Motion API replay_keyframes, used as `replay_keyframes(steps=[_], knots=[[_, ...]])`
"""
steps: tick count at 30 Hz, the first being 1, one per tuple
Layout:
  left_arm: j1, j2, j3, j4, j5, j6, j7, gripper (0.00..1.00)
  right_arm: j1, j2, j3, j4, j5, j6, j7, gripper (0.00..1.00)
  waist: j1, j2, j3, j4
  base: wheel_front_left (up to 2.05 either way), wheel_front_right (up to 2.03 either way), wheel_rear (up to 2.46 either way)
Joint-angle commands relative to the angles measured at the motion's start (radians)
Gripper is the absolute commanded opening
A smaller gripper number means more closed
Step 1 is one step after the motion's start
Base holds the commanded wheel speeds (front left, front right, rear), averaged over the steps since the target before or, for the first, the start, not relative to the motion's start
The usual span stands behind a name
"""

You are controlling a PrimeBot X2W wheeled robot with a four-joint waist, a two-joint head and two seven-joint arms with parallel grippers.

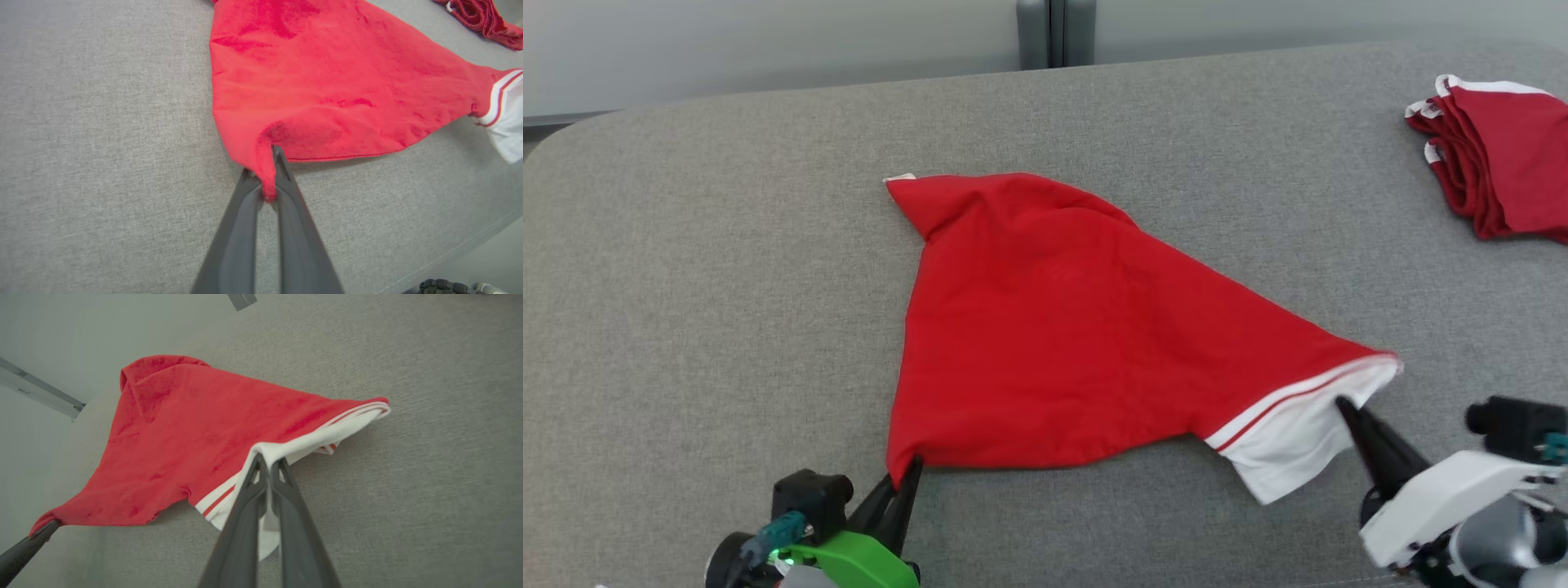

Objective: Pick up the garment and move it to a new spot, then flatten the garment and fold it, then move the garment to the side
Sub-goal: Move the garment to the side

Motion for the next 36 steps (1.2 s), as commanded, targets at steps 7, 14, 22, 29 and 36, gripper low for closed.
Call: replay_keyframes(steps=[7,14,22,29,36], knots=[[-0.046,0.09,0.078,-0.512,-0.129,-0.003,0.116,0.0,-0.054,0.001,-0.247,-0.483,0.27,0.0,0.079,0.0,0.0,0.0,-0.02,-0.016,0.0,0.0,0.0],[-0.438,0.198,0.151,-0.694,-0.27,-0.003,0.333,0.0,-0.489,-0.046,-0.417,-0.558,0.303,0.0,0.317,0.0,0.0,0.0,0.087,-0.033,0.0,0.0,0.0],[-1.054,0.247,0.116,-0.314,-0.31,-0.003,0.417,0.0,-1.161,-0.081,-0.378,-0.177,0.021,-0.001,0.471,0.0,0.0,0.0,0.306,-0.028,0.0,0.0,0.0],[-1.486,0.262,-0.009,0.123,-0.193,-0.002,0.215,0.0,-1.592,-0.044,-0.309,0.195,-0.21,-0.001,0.259,0.0,0.0,0.0,0.485,-0.026,0.0,0.0,0.0],[-1.711,0.236,-0.056,0.427,-0.111,-0.002,-0.083,0.0,-1.805,-0.024,-0.307,0.428,-0.271,-0.001,0.05,0.0,0.0,0.0,0.545,-0.024,0.0,0.0,0.0]])
